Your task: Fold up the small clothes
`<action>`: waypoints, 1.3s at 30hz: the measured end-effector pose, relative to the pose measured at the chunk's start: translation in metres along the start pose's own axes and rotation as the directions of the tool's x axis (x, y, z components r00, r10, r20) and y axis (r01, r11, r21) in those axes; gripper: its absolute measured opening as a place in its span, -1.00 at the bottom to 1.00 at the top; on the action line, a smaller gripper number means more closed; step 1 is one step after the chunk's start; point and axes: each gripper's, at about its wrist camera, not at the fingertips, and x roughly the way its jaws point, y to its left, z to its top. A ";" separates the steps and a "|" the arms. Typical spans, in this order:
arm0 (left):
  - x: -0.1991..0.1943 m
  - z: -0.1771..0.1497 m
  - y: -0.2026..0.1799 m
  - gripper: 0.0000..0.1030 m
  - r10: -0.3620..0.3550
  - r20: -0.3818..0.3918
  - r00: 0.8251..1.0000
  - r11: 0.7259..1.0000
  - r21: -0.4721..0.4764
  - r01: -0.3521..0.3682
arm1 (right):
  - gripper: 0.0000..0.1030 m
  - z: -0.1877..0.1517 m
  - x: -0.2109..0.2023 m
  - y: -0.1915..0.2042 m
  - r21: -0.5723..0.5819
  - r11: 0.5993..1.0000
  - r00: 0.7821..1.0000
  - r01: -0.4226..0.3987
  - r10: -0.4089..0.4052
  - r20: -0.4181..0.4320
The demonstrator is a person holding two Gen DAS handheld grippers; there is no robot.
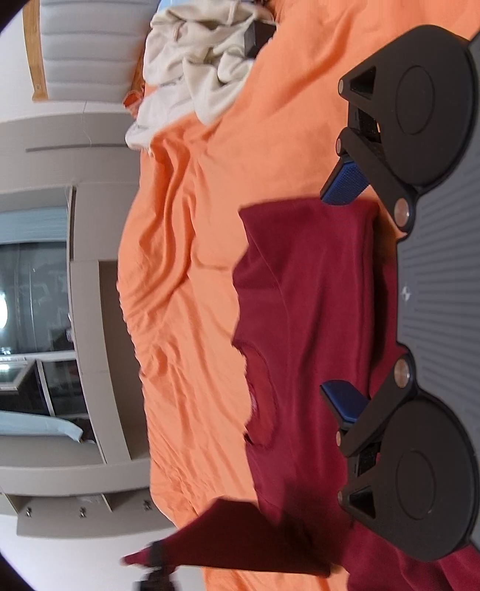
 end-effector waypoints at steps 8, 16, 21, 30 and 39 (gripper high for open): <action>0.058 -0.087 -0.048 -0.92 -0.100 -0.176 0.979 0.995 0.011 0.104 | 1.00 0.007 -0.001 -0.028 0.066 0.995 0.997 0.075 -0.076 0.020; 0.077 -0.131 -0.053 -0.69 -0.171 -0.322 0.931 0.985 -0.039 0.167 | 1.00 0.008 0.004 -0.032 0.084 0.994 0.997 0.075 -0.076 0.009; 0.070 -0.123 -0.040 -0.03 -0.210 -0.367 0.906 0.977 -0.099 0.187 | 1.00 0.006 0.008 -0.028 0.074 0.995 0.998 0.069 -0.069 -0.004; 0.037 -0.102 0.002 0.82 -0.193 -0.385 0.903 0.977 -0.160 0.141 | 1.00 -0.001 0.027 -0.003 0.018 1.000 1.000 -0.014 0.014 -0.028; -0.016 -0.090 0.111 0.98 0.206 -0.388 0.898 0.978 0.053 -0.201 | 1.00 -0.008 0.038 0.037 -0.134 0.986 0.995 -0.102 0.099 -0.027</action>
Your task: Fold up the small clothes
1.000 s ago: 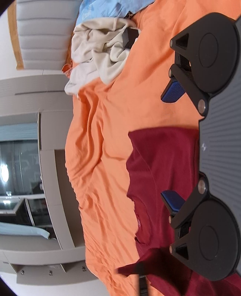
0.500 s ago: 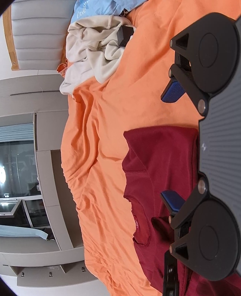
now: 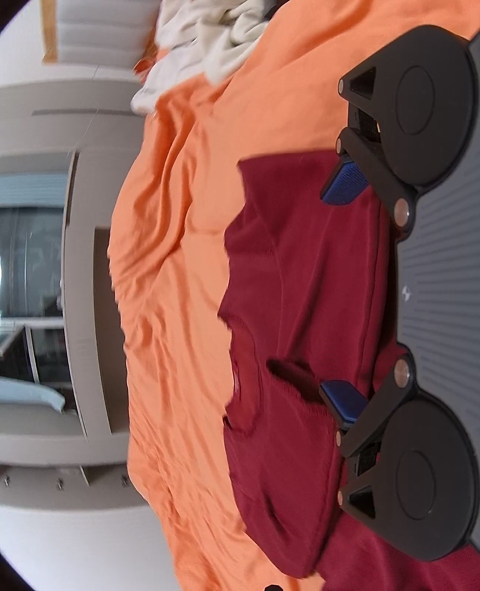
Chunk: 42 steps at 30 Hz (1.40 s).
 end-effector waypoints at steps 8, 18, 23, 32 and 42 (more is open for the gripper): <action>0.017 -0.023 0.057 0.98 0.155 -0.111 0.982 0.986 0.079 -0.147 | 1.00 0.006 0.005 0.029 -0.111 0.992 0.999 -0.051 0.051 -0.005; 0.062 -0.019 0.037 0.80 0.170 -0.138 0.976 0.970 0.198 -0.141 | 1.00 0.005 0.017 0.045 -0.165 0.984 0.997 -0.070 0.064 -0.044; 0.056 -0.017 0.034 0.42 0.163 -0.059 0.985 0.975 0.160 -0.152 | 1.00 0.003 0.020 0.046 -0.167 0.983 0.997 -0.073 0.066 -0.047; 0.035 -0.018 0.026 -0.03 0.171 0.098 0.980 0.970 0.159 -0.185 | 1.00 -0.001 0.028 0.047 -0.166 0.983 0.996 -0.073 0.063 -0.062; 0.042 -0.017 0.030 -0.64 0.122 0.096 0.988 0.983 0.124 -0.133 | 1.00 -0.003 0.031 0.045 -0.159 0.984 0.995 -0.079 0.069 -0.071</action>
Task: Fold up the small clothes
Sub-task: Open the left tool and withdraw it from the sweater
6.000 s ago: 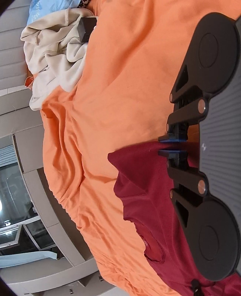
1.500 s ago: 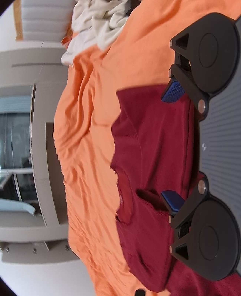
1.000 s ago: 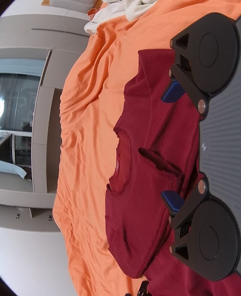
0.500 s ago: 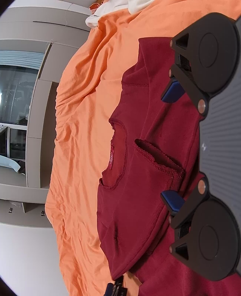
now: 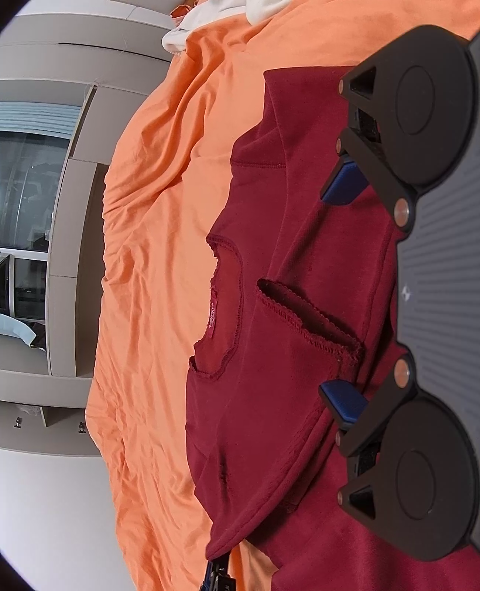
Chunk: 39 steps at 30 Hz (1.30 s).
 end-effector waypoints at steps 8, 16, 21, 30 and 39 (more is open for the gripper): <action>0.005 -0.004 -0.009 -0.88 0.076 -0.053 0.996 0.996 0.048 -0.073 | 1.00 -0.005 0.008 -0.001 0.005 1.000 0.998 0.012 -0.012 -0.056; 0.013 -0.007 0.004 -0.48 -0.023 -0.143 0.989 0.999 -0.028 0.019 | 1.00 -0.003 -0.003 -0.001 -0.008 1.000 0.999 0.018 -0.018 -0.033; -0.005 -0.005 0.007 0.30 -0.061 -0.147 0.987 0.996 -0.073 0.050 | 1.00 -0.002 -0.036 -0.006 -0.010 1.000 1.000 0.023 -0.023 0.004; -0.085 -0.011 0.004 0.97 -0.085 -0.092 0.992 0.995 -0.068 0.079 | 1.00 -0.018 -0.143 -0.005 -0.030 0.999 0.999 0.022 -0.020 0.036; -0.158 -0.043 -0.013 0.99 -0.168 -0.064 0.984 0.986 -0.022 0.167 | 1.00 -0.070 -0.241 0.024 -0.192 0.981 1.000 0.008 -0.009 -0.007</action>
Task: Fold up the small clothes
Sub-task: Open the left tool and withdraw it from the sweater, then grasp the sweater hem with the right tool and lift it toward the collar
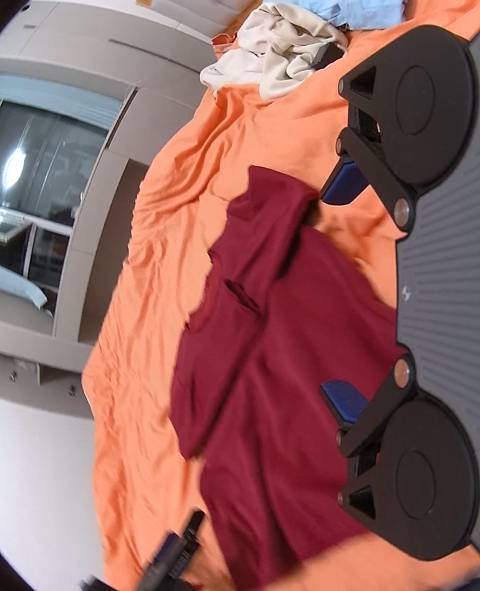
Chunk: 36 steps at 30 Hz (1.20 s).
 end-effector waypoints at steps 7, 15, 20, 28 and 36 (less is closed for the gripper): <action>-0.032 -0.019 -0.016 0.99 -0.063 0.016 0.998 0.998 0.009 0.063 | 1.00 -0.030 -0.031 0.046 -0.134 0.984 0.993 -0.118 0.113 -0.042; -0.058 -0.040 -0.034 0.99 -0.128 0.026 0.991 0.989 0.070 0.126 | 0.96 -0.044 -0.039 0.058 -0.144 0.986 0.996 -0.087 0.082 -0.039; -0.069 -0.053 -0.042 0.99 -0.179 0.044 0.983 0.979 0.106 0.173 | 0.61 -0.048 -0.038 0.055 -0.133 0.987 0.995 -0.094 0.091 -0.031; -0.078 -0.067 -0.052 0.99 -0.204 0.028 0.979 0.968 0.153 0.197 | -0.37 -0.049 -0.036 0.071 -0.194 0.973 0.993 -0.121 0.117 -0.032; -0.089 -0.071 -0.056 0.99 -0.224 0.032 0.974 0.958 0.193 0.214 | -0.76 -0.030 -0.046 0.047 -0.028 0.996 0.992 -0.087 0.090 0.093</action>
